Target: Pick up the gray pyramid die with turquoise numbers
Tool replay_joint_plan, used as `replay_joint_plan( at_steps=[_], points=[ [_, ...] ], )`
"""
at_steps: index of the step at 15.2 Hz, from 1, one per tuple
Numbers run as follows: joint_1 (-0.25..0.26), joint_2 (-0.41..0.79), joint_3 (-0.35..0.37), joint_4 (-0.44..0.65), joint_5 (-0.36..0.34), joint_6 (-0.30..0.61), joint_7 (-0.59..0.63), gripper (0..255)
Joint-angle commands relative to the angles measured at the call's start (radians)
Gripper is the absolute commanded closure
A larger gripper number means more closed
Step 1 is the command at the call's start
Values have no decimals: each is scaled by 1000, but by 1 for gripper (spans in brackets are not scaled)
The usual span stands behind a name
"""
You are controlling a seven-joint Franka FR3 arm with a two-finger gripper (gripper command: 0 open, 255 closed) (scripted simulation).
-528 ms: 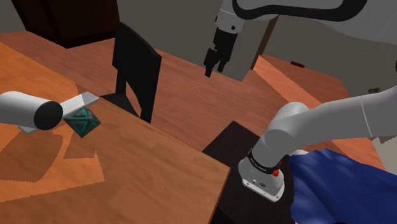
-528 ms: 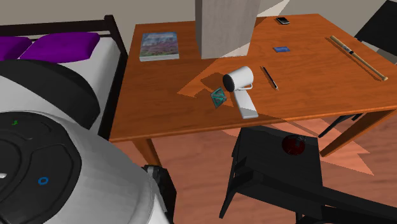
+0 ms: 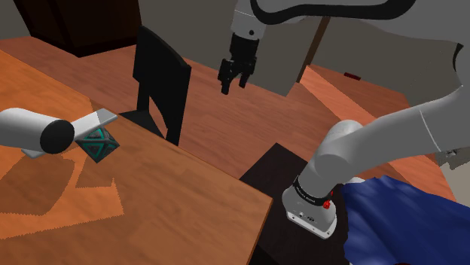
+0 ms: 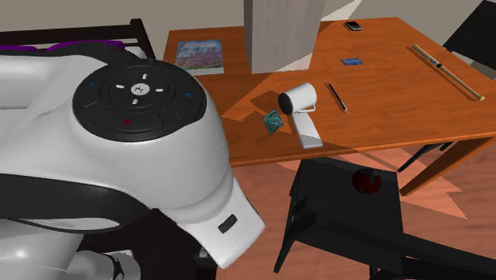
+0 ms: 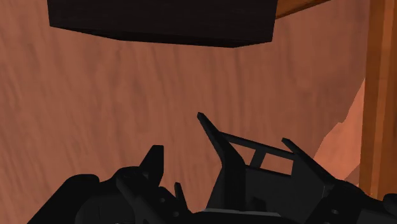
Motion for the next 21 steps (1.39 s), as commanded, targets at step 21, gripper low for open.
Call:
replay_joint_plan(
  at_steps=[21],
  points=[
    [124,703,405,646,-181,38,569,0]
  ],
)
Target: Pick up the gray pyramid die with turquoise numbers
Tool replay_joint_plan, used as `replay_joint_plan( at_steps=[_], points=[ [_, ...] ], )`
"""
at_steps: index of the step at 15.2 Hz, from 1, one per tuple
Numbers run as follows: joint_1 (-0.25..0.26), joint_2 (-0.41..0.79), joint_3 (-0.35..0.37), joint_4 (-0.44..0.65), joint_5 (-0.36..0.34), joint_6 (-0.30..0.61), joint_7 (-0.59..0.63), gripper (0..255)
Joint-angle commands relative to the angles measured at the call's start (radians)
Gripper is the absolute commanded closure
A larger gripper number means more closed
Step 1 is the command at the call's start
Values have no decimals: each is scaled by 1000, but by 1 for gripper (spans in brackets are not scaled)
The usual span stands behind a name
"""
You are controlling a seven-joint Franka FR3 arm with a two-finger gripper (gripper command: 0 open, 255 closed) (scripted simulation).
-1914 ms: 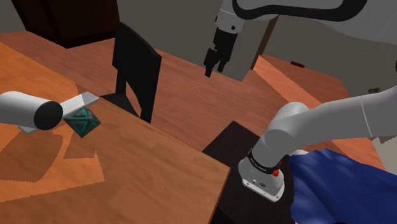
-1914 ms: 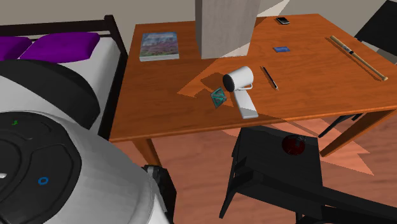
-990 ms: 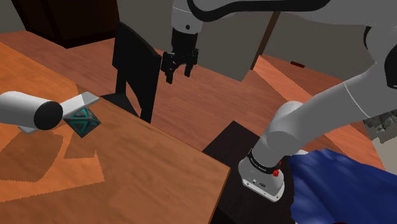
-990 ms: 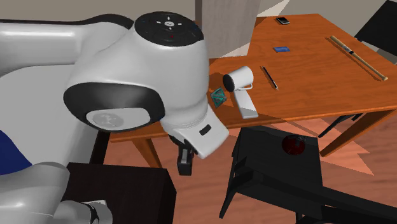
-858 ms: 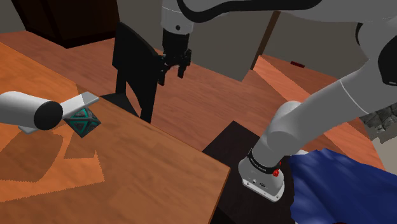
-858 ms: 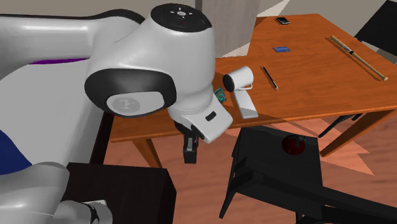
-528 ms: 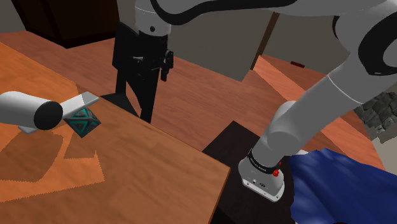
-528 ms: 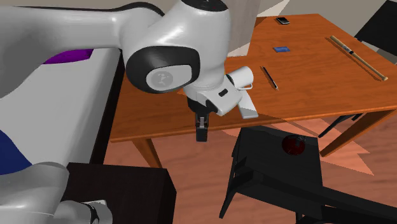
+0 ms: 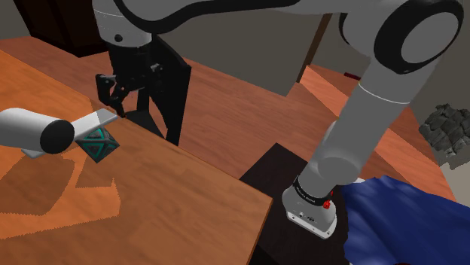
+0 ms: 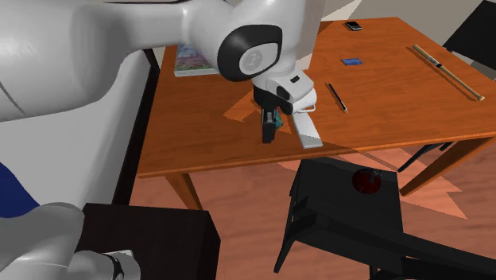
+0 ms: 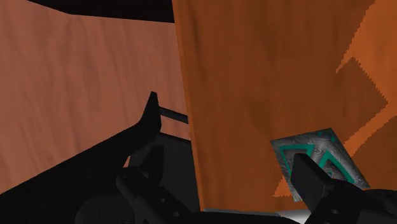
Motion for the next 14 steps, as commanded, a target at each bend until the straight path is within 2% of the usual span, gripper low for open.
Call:
replay_joint_plan(
  at_steps=[1,4,8,14],
  points=[
    [26,92,20,94,-53,-20,55,0],
    [90,230,36,250,-134,-65,132,0],
    [205,423,32,501,-236,-154,207,0],
    [191,415,28,408,-233,-69,210,0]
  ],
)
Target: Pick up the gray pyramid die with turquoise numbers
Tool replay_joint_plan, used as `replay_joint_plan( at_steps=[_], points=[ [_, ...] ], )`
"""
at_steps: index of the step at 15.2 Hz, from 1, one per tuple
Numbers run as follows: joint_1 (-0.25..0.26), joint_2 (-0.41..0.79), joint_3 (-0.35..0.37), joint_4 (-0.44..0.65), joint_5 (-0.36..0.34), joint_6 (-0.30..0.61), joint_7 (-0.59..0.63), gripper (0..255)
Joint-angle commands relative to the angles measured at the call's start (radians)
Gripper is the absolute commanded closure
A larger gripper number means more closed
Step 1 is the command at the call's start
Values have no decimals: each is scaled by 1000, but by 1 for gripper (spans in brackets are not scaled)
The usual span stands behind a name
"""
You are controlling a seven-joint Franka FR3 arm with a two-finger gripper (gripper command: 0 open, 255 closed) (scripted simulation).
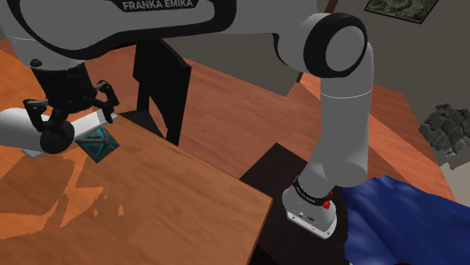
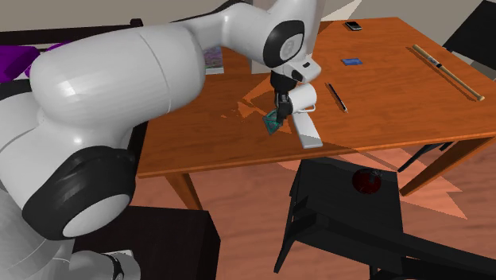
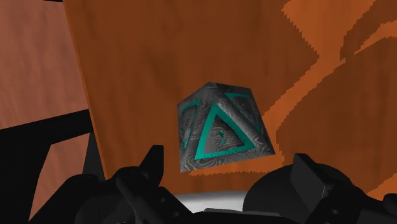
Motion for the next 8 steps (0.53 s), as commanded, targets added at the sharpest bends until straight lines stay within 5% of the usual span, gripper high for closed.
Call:
replay_joint_plan(
  at_steps=[1,3,4,8],
  points=[
    [-4,-2,-1,-30,0,28,2,0],
    [-6,-2,-1,-38,0,36,2,0],
    [-6,-1,-1,-35,0,34,0,255],
    [-6,-1,-2,-34,0,34,0,255]
  ],
)
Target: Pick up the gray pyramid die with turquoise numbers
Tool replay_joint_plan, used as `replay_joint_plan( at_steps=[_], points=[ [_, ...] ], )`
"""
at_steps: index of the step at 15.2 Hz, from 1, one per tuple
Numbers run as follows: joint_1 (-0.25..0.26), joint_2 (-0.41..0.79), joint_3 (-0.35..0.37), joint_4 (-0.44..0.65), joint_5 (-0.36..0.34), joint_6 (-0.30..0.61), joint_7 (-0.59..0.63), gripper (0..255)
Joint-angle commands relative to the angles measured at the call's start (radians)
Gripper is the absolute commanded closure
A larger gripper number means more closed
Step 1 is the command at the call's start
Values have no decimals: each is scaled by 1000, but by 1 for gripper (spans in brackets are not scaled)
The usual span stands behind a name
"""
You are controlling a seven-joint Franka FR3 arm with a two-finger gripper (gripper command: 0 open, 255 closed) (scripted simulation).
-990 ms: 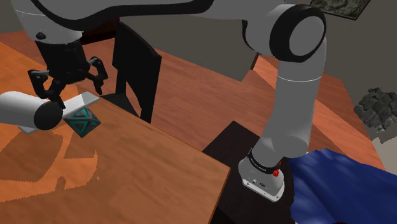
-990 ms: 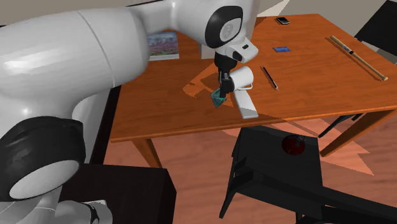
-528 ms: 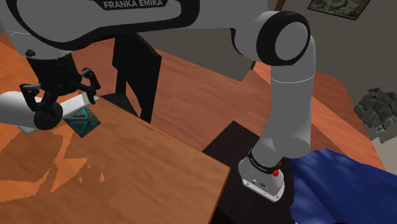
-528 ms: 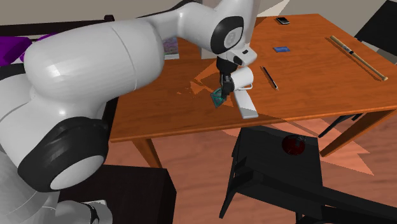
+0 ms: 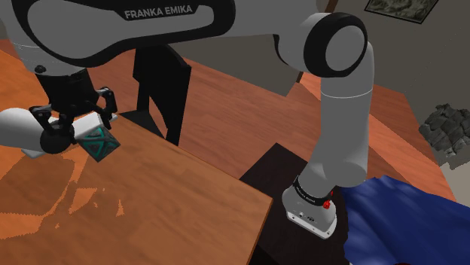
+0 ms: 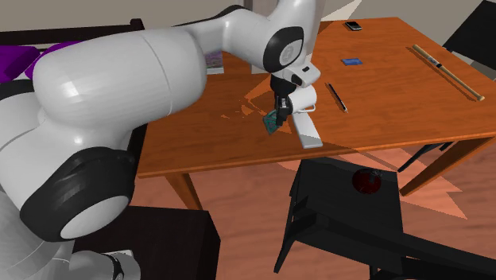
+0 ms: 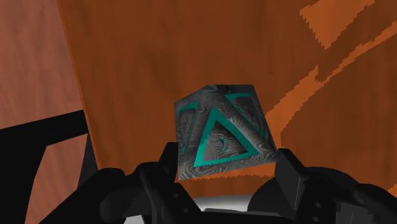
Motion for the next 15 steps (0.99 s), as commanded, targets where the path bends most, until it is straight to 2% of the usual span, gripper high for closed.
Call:
replay_joint_plan(
  at_steps=[1,5,15],
  points=[
    [0,2,0,-2,0,1,0,255],
    [1,1,1,-6,1,3,2,255],
    [28,15,3,153,-3,-140,-4,255]
  ],
)
